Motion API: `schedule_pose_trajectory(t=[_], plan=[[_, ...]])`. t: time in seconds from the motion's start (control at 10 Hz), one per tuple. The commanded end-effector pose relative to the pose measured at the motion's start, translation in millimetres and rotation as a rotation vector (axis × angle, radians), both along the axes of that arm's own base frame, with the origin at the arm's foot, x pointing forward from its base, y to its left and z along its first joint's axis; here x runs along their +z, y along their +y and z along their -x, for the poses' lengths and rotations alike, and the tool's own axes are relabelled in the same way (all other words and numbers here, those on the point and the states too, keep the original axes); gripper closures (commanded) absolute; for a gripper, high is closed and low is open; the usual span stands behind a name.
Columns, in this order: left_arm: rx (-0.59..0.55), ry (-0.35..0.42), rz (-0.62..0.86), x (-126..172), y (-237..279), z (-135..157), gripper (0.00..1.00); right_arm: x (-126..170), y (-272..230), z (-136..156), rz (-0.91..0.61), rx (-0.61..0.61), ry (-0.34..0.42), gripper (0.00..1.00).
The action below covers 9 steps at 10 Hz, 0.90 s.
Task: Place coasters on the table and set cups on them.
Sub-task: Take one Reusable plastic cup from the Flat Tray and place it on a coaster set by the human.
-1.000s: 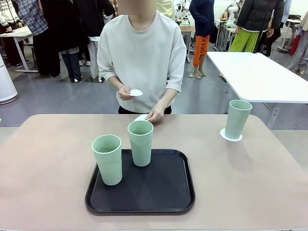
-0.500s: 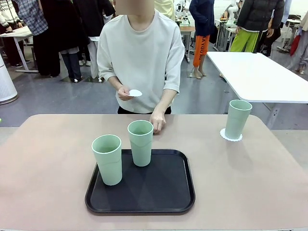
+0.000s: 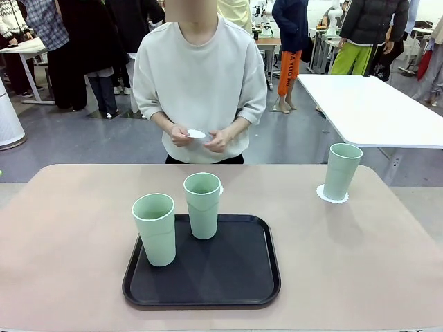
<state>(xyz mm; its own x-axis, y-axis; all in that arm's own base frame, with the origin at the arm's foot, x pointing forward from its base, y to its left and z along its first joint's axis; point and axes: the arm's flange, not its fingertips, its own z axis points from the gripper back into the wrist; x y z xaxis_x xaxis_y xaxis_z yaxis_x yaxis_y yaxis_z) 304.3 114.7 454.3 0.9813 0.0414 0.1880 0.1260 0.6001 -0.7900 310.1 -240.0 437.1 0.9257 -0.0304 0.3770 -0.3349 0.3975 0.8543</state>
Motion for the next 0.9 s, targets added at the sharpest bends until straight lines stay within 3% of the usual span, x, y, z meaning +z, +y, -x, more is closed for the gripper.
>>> schedule_pose_trajectory(t=[0.0, 0.7, 0.8], plan=[[-0.002, -0.008, 0.015, 1, 1, 1, 0.0, 2, 3, 2, -0.006, -0.015, 0.003, 0.0], [-0.002, -0.008, 0.015, 1, 1, 1, 0.0, 0, 0, 0, 0.0, 0.0, 0.0, 0.0], [-0.002, -0.008, 0.015, 1, 1, 1, 0.0, 16, 23, -2, 0.131, 0.087, -0.066, 0.0]])
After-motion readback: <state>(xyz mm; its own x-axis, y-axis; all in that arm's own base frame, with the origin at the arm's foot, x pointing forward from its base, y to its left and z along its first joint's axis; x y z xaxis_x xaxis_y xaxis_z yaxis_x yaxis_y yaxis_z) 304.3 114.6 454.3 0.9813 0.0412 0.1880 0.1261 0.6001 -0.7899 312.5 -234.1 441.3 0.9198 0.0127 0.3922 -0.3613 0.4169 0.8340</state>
